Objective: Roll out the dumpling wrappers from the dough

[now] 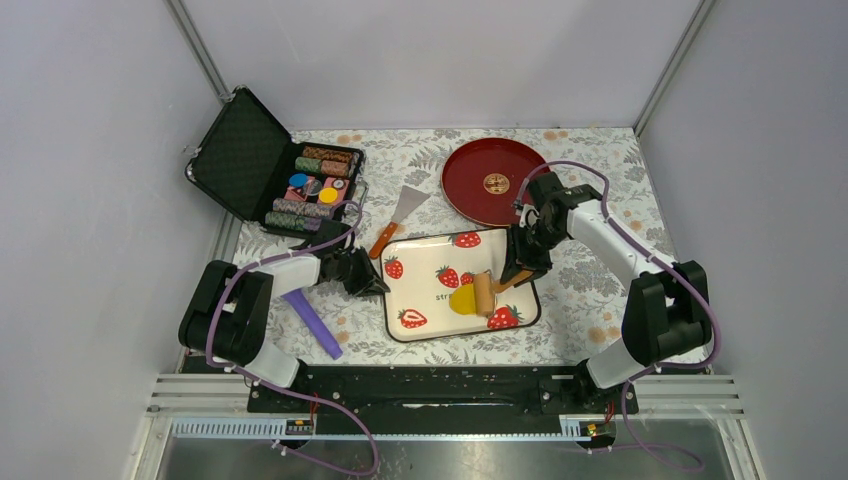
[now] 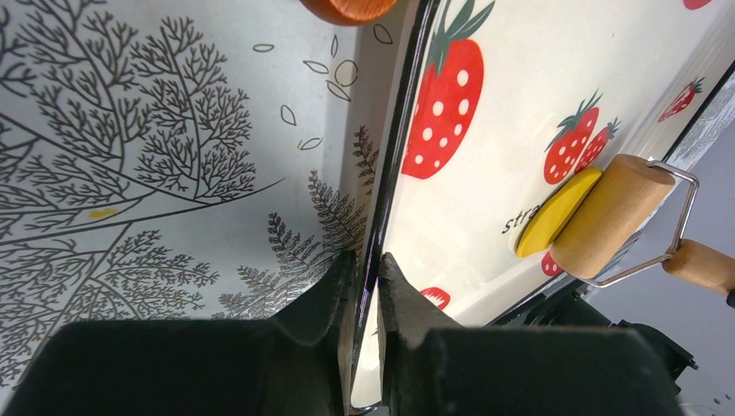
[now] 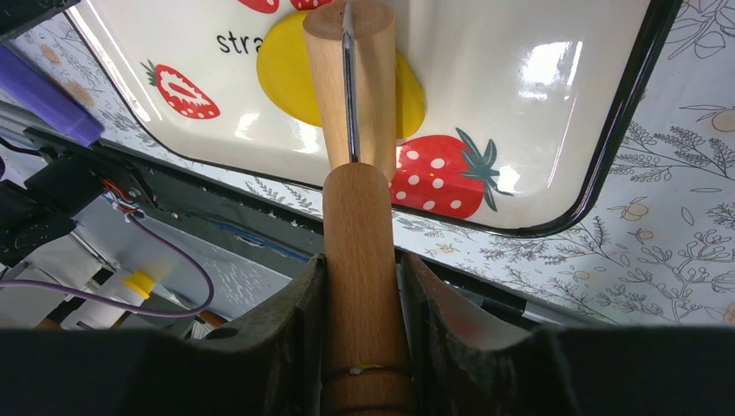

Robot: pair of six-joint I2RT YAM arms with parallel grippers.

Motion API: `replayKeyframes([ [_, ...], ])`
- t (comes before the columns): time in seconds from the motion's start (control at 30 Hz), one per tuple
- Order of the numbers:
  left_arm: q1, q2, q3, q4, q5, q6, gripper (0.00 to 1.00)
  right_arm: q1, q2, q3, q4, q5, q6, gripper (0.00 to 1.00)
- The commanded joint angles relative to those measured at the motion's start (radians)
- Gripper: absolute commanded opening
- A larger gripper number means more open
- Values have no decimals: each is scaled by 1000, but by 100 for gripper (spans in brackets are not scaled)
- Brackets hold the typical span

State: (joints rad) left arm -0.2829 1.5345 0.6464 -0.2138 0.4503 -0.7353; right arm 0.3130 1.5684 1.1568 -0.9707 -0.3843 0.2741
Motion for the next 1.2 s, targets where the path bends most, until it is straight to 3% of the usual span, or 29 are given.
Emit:
replayKeyframes([
  [0.0,24,32,-59,-81,-201,25,0,-41,80,-100,-89,510,-35,0],
  [1.17,34,26,-72,-59,-186,27,0,-100,49,-71,-173,597,1,0],
])
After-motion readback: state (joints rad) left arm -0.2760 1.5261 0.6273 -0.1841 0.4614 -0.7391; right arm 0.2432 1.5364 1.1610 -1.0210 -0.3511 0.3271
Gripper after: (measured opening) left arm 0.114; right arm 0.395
